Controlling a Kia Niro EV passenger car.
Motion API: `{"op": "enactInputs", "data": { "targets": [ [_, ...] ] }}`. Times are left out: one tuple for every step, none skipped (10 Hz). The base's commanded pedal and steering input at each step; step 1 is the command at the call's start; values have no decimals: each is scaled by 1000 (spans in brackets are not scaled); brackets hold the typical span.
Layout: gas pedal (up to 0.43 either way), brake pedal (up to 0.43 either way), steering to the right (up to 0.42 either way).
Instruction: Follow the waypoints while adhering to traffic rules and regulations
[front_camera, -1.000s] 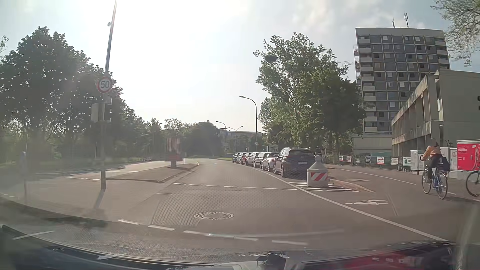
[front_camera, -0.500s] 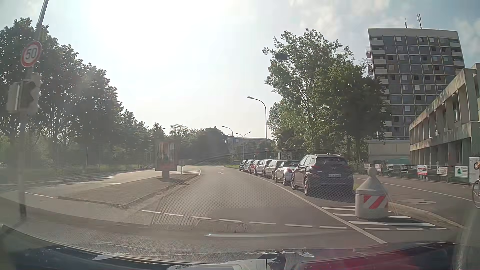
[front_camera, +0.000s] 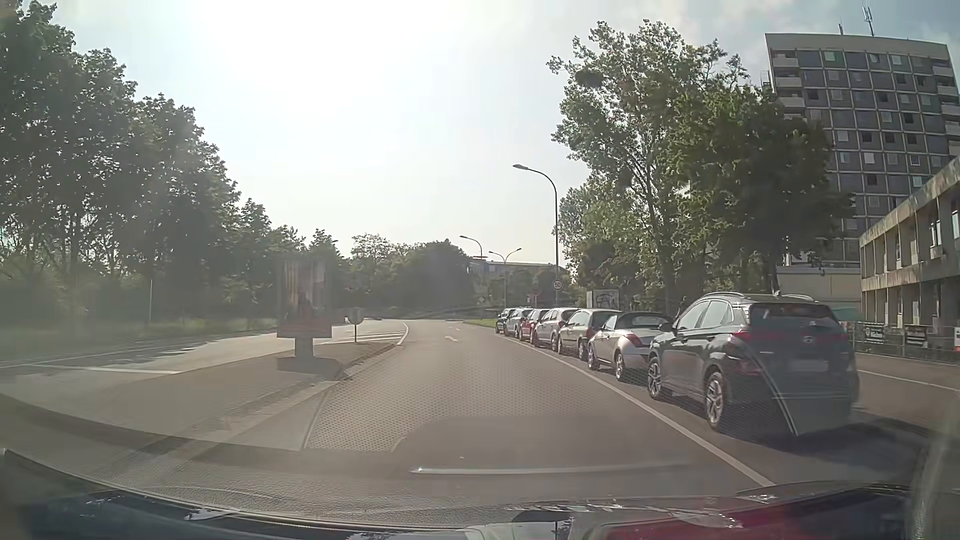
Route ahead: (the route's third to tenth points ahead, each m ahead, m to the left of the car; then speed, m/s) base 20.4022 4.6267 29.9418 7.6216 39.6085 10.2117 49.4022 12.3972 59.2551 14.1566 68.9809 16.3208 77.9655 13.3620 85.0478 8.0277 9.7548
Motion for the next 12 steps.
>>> {"op": "enactInputs", "data": {
  "targets": [
    [130,0,-25],
    [130,0,-24],
    [130,0,-24],
    [130,0,-24],
    [130,0,-23],
    [130,0,-21],
    [118,0,-18],
    [110,0,-15],
    [98,0,-14],
    [87,0,-14],
    [67,0,-14],
    [47,0,-14]
  ]
}}
